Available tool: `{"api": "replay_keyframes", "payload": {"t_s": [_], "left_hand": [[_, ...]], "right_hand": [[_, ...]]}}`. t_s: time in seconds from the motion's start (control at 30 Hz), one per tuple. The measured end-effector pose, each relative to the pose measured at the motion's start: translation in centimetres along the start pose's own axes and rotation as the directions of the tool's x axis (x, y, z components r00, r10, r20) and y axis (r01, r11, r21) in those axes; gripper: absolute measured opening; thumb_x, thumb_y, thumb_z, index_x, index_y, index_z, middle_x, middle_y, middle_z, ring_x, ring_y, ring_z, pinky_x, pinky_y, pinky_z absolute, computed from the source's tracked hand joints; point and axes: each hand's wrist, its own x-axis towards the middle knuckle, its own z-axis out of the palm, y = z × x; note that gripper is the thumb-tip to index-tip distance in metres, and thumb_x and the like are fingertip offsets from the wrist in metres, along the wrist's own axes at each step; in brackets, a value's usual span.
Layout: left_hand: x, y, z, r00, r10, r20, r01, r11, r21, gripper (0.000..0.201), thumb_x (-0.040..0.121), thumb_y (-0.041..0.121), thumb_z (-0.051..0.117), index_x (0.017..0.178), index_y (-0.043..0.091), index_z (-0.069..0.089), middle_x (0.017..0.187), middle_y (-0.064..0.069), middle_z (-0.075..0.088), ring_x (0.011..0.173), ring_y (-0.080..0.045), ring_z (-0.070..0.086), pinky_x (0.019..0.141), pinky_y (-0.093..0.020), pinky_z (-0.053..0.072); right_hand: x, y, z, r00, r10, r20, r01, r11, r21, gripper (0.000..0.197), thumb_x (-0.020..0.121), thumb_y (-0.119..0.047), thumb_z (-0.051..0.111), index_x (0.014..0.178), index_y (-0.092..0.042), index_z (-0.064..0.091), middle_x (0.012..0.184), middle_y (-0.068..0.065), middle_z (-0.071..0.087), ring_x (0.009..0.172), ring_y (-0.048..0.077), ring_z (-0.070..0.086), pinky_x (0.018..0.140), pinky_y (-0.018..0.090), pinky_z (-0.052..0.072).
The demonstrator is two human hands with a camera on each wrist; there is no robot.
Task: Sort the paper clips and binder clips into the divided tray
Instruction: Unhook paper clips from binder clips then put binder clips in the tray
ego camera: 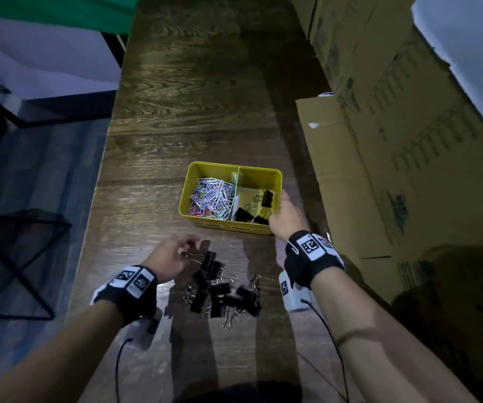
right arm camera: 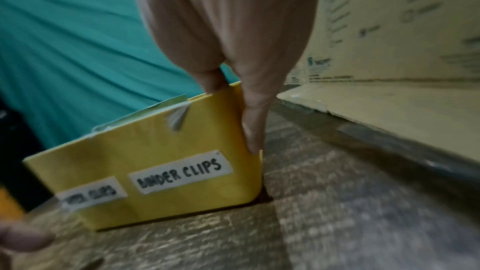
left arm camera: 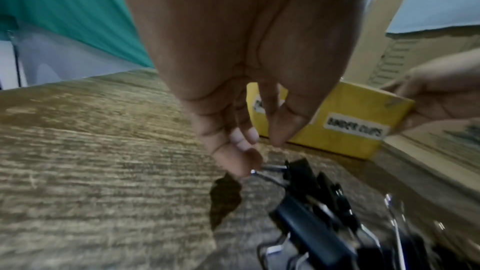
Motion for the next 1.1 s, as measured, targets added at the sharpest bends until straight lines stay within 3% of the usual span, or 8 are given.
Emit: {"api": "replay_keyframes", "payload": {"t_s": [0.13,0.23,0.37,0.6,0.77,0.87,1.0,1.1], "left_hand": [[0.4,-0.2,1.9,0.991,0.125,0.046,-0.128,0.990,0.067,0.055,0.080,0.014,0.064,0.130,0.029,0.049,0.111,-0.003,0.050,0.101,-0.022,0.056,0.094,-0.036,0.046],[0.9,1.0,3.4,0.995,0.092,0.037,-0.097,0.979,0.178,0.049,0.082,0.034,0.064,0.129,0.030,0.050,0.117,-0.005,0.050,0.103,-0.024,0.056,0.093,-0.039,0.047],[1.1,1.6,4.6,0.996,0.074,-0.053,-0.062,0.978,0.200,0.032,0.080,0.028,0.067,0.110,0.020,0.063,0.114,-0.008,0.053,0.101,-0.029,0.057,0.089,-0.039,0.047],[0.9,1.6,4.4,0.998,-0.051,-0.045,0.043,0.983,-0.176,0.023,0.072,0.012,0.077,0.073,0.024,0.058,0.082,0.003,0.061,0.077,-0.017,0.059,0.070,-0.022,0.045],[-0.3,1.0,2.2,0.987,-0.133,-0.089,0.036,0.729,-0.683,0.012,0.081,0.008,0.067,0.084,0.016,0.058,0.080,0.002,0.060,0.059,-0.010,0.053,0.045,-0.016,0.040],[-1.1,0.4,0.9,0.968,-0.213,-0.135,0.004,0.547,-0.837,0.012,0.087,0.006,0.059,0.085,0.018,0.059,0.079,-0.002,0.062,0.055,-0.001,0.055,0.049,-0.018,0.040],[-1.2,-0.7,0.3,0.952,-0.294,-0.090,0.034,0.393,-0.919,0.019,0.092,0.006,0.043,0.086,0.013,0.059,0.068,-0.003,0.066,0.074,-0.020,0.060,0.064,-0.030,0.040],[-1.5,-0.1,0.6,0.969,-0.247,-0.025,0.092,0.453,-0.887,0.030,0.089,0.003,0.028,0.078,0.006,0.056,0.050,-0.007,0.059,0.058,-0.024,0.059,0.059,-0.034,0.036]], "right_hand": [[-1.2,2.8,1.2,0.997,0.071,-0.033,-0.058,0.951,0.304,0.044,0.100,-0.036,0.034,0.142,-0.023,0.034,0.146,0.002,0.041,0.130,0.022,0.043,0.108,0.046,0.036],[-3.2,5.4,2.7,0.996,-0.010,0.088,0.003,0.997,0.082,0.023,0.096,-0.019,0.048,0.117,-0.018,0.057,0.107,-0.004,0.059,0.100,0.016,0.057,0.091,0.033,0.047],[-5.0,7.4,5.6,0.899,-0.080,0.430,0.195,0.953,-0.230,0.043,0.076,-0.025,0.075,0.116,-0.032,0.059,0.118,-0.002,0.047,0.110,0.016,0.051,0.100,0.034,0.042],[-6.0,7.2,8.2,0.933,-0.155,0.324,0.293,0.851,-0.436,0.037,0.069,-0.034,0.081,0.101,-0.021,0.067,0.116,0.000,0.041,0.113,0.022,0.038,0.096,0.033,0.039],[-5.8,7.8,8.3,0.927,-0.188,0.324,0.307,0.876,-0.371,0.027,0.069,-0.031,0.081,0.090,-0.019,0.067,0.108,-0.003,0.042,0.104,0.016,0.039,0.091,0.035,0.041],[-5.4,8.2,7.4,0.907,-0.222,0.358,0.351,0.868,-0.351,0.024,0.071,-0.038,0.078,0.086,-0.026,0.064,0.105,-0.006,0.043,0.103,0.014,0.036,0.090,0.033,0.038],[-5.2,7.9,5.5,0.918,-0.245,0.311,0.319,0.924,-0.213,0.025,0.073,-0.034,0.075,0.084,-0.026,0.054,0.098,-0.004,0.056,0.092,0.013,0.049,0.080,0.029,0.044],[-5.7,7.6,3.7,0.954,-0.198,0.223,0.169,0.975,0.144,0.020,0.082,-0.018,0.065,0.089,-0.029,0.050,0.093,-0.004,0.065,0.077,0.011,0.057,0.071,0.027,0.044]]}}
